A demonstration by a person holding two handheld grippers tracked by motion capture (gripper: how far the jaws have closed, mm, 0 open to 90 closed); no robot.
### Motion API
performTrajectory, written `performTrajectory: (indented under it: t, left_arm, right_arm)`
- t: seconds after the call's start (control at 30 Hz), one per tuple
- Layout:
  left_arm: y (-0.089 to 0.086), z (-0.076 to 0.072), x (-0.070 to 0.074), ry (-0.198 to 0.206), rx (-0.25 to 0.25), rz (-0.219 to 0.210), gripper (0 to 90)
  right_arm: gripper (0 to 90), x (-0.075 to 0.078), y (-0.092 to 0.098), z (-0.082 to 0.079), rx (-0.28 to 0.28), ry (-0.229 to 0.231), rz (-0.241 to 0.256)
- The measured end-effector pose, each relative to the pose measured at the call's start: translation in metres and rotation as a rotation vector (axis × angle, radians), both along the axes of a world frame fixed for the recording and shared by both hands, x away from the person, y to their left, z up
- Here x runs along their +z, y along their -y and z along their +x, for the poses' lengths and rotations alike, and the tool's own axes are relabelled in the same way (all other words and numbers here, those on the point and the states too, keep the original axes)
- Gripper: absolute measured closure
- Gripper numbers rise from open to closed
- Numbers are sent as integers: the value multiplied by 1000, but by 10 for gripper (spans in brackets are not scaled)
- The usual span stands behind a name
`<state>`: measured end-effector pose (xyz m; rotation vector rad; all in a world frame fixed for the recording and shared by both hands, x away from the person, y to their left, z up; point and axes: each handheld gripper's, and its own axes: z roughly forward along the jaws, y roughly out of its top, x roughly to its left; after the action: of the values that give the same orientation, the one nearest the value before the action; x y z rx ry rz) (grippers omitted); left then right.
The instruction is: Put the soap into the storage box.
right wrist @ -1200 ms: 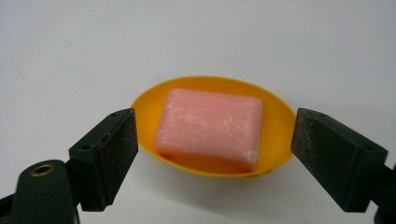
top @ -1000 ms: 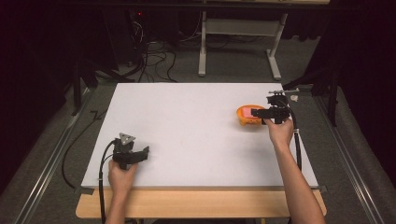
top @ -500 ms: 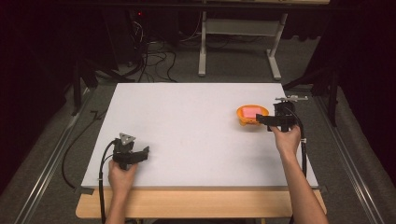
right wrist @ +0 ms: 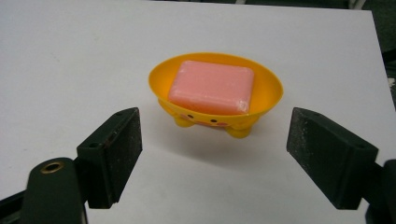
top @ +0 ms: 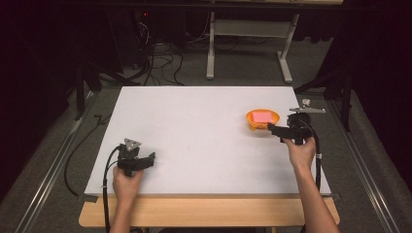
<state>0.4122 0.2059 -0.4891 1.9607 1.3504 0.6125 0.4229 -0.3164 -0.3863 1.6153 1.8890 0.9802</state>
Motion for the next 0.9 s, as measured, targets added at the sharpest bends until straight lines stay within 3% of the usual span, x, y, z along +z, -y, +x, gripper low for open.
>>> performTrajectory:
  t: [0.37,0.9]
  left_arm:
    - [0,0,0,0,-1,2,224]
    - [0,0,0,0,-1,1,223]
  right_arm:
    - [203,-11,-13,-21,57,50,1]
    - [213,-50,-32,-33,142,12,6]
